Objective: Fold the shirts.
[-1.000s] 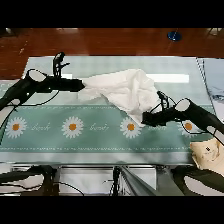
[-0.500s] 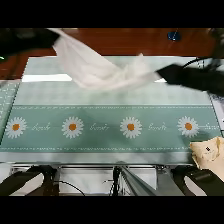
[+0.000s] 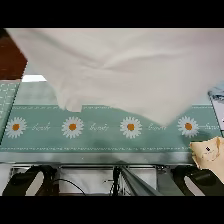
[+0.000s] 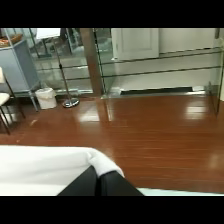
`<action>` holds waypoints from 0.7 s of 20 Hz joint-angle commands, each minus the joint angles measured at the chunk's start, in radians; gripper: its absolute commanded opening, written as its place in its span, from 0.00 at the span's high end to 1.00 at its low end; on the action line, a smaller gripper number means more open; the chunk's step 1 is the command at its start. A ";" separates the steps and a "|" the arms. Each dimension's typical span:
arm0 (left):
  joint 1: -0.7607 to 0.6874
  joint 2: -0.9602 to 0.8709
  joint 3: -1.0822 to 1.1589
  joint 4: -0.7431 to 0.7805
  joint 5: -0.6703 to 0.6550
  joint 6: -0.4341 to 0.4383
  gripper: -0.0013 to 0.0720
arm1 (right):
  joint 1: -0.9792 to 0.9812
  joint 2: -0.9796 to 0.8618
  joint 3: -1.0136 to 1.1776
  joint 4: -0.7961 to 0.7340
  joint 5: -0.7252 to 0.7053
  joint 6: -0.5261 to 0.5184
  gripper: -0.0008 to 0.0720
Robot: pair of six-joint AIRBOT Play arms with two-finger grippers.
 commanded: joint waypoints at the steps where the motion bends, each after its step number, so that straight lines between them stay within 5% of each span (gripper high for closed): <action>1: 0.014 0.100 0.016 0.101 -0.303 -0.123 0.95 | 0.002 0.006 0.062 -0.048 0.178 0.014 0.96; 9: 0.014 0.230 0.018 0.074 -0.469 -0.237 0.95 | 0.002 0.068 0.062 -0.011 0.328 0.014 0.96; 14: 0.014 0.220 -0.080 0.022 -0.565 -0.299 0.95 | 0.002 0.010 0.030 -0.167 0.615 -0.031 0.96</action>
